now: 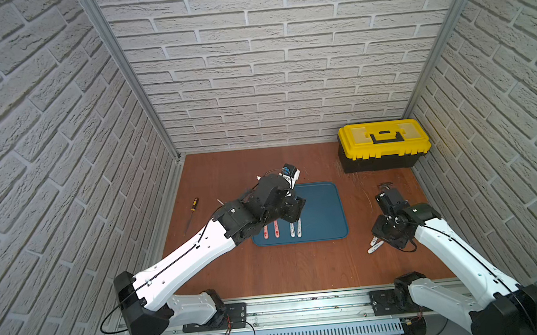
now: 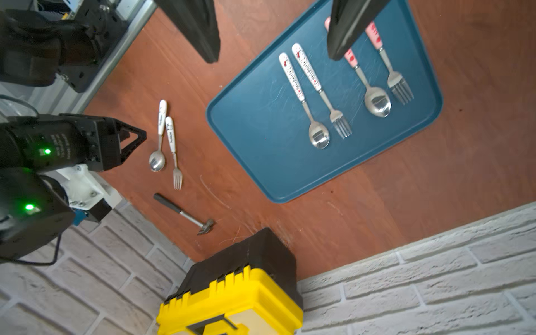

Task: Set the spoon and fork side by side
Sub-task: Pick up the fork at the center of the board.

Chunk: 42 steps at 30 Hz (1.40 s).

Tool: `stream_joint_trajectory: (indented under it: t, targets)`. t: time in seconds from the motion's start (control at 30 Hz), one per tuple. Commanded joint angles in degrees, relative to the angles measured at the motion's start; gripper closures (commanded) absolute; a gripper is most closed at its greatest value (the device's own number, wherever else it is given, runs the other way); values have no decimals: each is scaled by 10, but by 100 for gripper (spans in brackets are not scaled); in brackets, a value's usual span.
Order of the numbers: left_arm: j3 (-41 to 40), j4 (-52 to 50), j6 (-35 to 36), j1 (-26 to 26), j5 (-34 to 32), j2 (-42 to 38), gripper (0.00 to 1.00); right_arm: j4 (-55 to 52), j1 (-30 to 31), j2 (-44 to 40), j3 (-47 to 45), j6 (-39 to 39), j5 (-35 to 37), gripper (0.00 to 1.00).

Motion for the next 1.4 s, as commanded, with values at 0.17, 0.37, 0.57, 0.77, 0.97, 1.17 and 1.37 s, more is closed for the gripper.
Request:
stream_joint_trajectory:
  t: [0.17, 0.37, 0.57, 0.77, 0.97, 1.17, 1.37]
  targets:
    - [-52, 12, -6, 22, 10, -19, 35, 64, -22, 71, -4, -16, -38, 60]
    - [-54, 22, 7, 24, 26, 6, 35, 72, -39, 90, 23, -38, -5, 58]
    - [-58, 34, 6, 27, 34, 19, 34, 91, -47, 164, 36, -52, -7, 58]
    - [-57, 33, 5, 31, 37, 26, 33, 104, -62, 195, 36, -64, -10, 58]
    - [-55, 36, 3, 32, 41, 35, 34, 151, -78, 221, -3, -72, -39, 59]
    - [-48, 31, 4, 32, 45, 45, 33, 175, -79, 254, -17, -74, -47, 65]
    - [-48, 33, 2, 32, 48, 49, 33, 182, -80, 246, -24, -75, -41, 82]
